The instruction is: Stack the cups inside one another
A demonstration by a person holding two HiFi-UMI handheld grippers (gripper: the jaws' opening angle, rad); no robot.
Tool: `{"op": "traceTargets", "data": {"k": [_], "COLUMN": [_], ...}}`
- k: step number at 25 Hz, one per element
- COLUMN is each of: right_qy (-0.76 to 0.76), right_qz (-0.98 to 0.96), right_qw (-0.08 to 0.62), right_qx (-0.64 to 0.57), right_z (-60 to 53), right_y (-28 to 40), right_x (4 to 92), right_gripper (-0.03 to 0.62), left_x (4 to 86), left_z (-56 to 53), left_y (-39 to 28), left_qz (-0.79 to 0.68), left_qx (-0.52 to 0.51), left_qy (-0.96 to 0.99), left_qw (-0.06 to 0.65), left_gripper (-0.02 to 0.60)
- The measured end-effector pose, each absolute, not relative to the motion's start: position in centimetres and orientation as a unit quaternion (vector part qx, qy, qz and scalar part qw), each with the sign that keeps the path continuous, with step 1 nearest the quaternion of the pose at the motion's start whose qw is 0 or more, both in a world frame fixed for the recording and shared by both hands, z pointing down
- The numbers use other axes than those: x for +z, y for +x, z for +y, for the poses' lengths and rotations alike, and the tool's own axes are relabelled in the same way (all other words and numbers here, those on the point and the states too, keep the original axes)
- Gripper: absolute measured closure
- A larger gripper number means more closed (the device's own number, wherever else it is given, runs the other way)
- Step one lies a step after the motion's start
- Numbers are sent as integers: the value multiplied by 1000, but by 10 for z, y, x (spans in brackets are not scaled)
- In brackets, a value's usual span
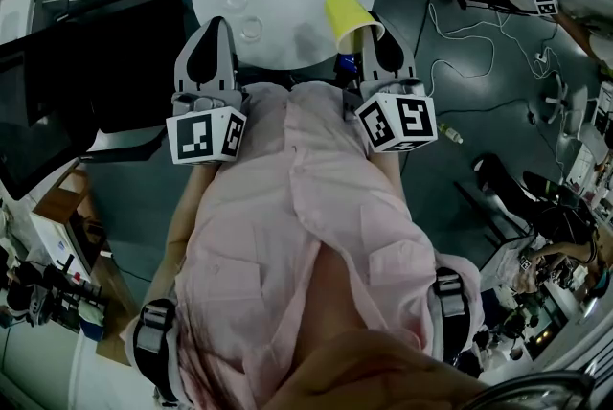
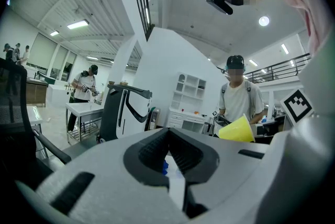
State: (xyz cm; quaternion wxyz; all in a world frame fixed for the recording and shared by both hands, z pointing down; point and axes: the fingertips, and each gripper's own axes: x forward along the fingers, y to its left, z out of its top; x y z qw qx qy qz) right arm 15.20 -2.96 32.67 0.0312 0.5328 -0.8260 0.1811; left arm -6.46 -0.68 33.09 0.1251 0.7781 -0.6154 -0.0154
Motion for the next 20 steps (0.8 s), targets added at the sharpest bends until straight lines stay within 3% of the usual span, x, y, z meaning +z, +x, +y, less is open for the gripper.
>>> {"op": "traceTargets", "data": {"k": [20], "right_qy": [513], "right_qz": [-837], "right_qw": [42], "right_qx": [185], "right_z": [-35], "right_y": [139], "right_x": [333], "right_gripper": [556], "left_x": [334], "left_z": [-8], "left_y": [-70], "left_qz": [-625], "left_qx": [-14], "left_qy": [768], "left_qw": [137], "left_gripper": [566]}}
